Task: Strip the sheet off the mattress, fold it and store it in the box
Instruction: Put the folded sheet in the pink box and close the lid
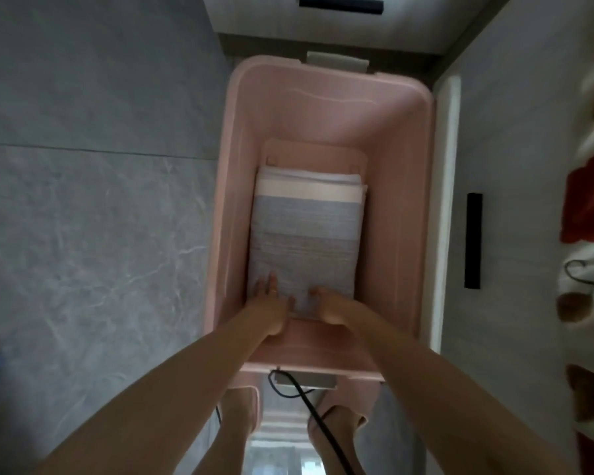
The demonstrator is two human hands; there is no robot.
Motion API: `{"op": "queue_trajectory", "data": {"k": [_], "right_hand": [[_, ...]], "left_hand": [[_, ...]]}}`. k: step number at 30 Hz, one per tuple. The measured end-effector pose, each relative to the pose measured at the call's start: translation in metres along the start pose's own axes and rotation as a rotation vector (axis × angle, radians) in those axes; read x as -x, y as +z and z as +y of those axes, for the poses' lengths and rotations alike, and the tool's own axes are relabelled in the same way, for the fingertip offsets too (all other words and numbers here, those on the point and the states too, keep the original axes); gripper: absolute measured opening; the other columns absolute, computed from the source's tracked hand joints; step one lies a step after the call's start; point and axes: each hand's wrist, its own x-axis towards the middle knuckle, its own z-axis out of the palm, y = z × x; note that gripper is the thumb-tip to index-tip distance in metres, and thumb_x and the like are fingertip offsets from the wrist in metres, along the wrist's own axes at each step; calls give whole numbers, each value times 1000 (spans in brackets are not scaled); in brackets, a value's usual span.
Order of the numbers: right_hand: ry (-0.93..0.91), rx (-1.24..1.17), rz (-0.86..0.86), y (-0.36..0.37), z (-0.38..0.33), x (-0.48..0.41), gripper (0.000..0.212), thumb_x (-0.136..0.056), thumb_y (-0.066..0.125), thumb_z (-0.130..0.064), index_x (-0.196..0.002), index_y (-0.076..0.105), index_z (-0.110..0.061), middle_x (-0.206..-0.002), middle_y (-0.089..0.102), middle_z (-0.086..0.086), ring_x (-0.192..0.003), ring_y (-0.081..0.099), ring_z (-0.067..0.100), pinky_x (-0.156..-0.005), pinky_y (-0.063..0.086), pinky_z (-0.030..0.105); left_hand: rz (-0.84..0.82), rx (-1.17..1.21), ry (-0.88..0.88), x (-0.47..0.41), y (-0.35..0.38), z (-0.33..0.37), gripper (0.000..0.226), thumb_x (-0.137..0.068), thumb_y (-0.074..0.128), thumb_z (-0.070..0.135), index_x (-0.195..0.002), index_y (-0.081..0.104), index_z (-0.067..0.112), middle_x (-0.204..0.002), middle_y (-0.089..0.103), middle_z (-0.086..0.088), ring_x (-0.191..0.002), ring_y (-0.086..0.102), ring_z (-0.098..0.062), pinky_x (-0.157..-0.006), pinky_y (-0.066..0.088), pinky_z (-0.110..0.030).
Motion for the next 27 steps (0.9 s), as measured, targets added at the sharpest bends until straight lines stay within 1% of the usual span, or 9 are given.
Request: {"op": "queue_trajectory", "data": {"k": [5,7,10,13,15,18,20,24,27], "right_hand": [[22,122,4,12,6,-2,51,-100,36,-16,-149,23,-18,-151,33,12,-133,41,29,-110,33,34],[-7,151,124,33,22,-9,44,-88,42,-32,-132,42,-34,-134,54,7,-100,59,23,-91,49,35],[-92,371,388,26,25,20,30,-50,56,-24,-78,65,-30,-81,69,0,-57,51,10,-54,40,18],[-334,549,1019,-12,-5,103,58,-53,57,-16,-111,65,-14,-104,67,12,-95,56,28,-83,39,36],[-175,428,1229,-40,-2,123,66,-68,50,-14,-133,44,-12,-127,57,19,-116,50,36,-97,39,44],[189,6,1151,-72,0,155,58,-85,33,-8,-142,32,-7,-134,49,26,-118,53,43,-92,47,46],[351,-187,886,-91,12,170,58,-94,35,-6,-149,19,-8,-134,50,20,-113,57,37,-85,48,41],[392,-311,590,-110,31,186,24,-94,45,-11,-114,58,-6,-114,63,12,-104,61,31,-81,51,35],[329,-264,598,-116,31,202,21,-92,45,-9,-106,59,-6,-110,63,11,-101,61,30,-74,48,32]], "left_hand": [[-117,-1,30,-2,-12,4,50,-102,27,23,-151,20,25,-154,-21,-18,-142,-13,-42,-117,-1,-50],[-134,26,63,11,-26,5,44,-99,37,22,-141,40,10,-155,17,-20,-141,22,-36,-112,25,-37],[-149,4,198,42,-52,-3,31,-94,48,22,-114,64,6,-121,62,-10,-106,59,-26,-87,48,-29],[4,34,270,77,-75,-17,27,-93,46,19,-101,72,16,-107,69,-1,-98,63,-23,-87,50,-34],[136,76,276,107,-101,-22,29,-94,46,17,-107,71,20,-112,68,3,-104,62,-19,-90,46,-27],[254,69,295,147,-137,-21,32,-97,43,18,-119,65,24,-124,62,9,-113,56,-12,-88,37,-19],[324,65,331,171,-162,-17,32,-98,42,18,-119,65,25,-126,60,8,-114,55,-12,-91,38,-22],[409,113,423,201,-200,-3,30,-97,44,17,-117,65,22,-123,61,6,-115,55,-12,-95,38,-23],[449,112,467,216,-218,6,29,-96,45,16,-116,66,21,-121,61,4,-115,54,-12,-99,38,-25]]}}
